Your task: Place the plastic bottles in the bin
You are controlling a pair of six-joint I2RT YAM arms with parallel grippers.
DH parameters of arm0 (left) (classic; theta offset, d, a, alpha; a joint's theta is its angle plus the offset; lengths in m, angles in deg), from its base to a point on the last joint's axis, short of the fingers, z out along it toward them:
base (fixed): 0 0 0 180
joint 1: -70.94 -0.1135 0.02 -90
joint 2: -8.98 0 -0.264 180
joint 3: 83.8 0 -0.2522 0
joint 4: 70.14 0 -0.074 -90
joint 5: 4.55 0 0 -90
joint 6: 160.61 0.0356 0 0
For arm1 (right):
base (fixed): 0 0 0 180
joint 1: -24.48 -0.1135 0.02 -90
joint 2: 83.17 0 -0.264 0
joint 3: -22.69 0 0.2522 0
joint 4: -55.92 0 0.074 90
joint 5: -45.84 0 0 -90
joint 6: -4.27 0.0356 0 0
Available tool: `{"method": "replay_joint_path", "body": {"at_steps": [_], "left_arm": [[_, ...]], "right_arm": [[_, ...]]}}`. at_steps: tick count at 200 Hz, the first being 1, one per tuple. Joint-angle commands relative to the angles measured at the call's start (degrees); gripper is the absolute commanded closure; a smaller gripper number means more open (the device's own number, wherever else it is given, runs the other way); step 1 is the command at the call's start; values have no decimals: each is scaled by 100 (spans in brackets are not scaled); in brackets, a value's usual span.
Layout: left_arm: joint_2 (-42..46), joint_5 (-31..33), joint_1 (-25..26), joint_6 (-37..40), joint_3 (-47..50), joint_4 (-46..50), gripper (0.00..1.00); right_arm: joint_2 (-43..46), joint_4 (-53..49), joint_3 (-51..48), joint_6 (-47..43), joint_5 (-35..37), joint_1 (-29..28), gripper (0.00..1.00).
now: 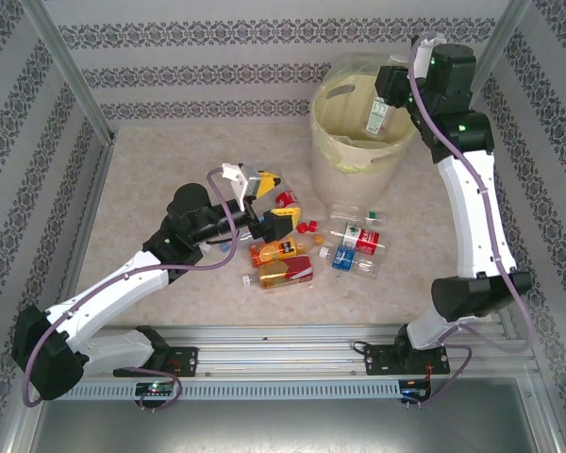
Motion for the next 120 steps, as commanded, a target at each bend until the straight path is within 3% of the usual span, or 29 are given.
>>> {"method": "replay_joint_path", "body": {"at_steps": [1,85,120], "left_arm": [[109,265,56,314,-27,179,0],[4,96,56,333,-132,400,0],[-57,88,56,353,-198,551,0]], "right_arm": [[-360,-303,441,-101,93,161,68],[-1598,-1017,840,-32,-76,343,66],[-1788,-1123,685,-6,-72,326,57]]}}
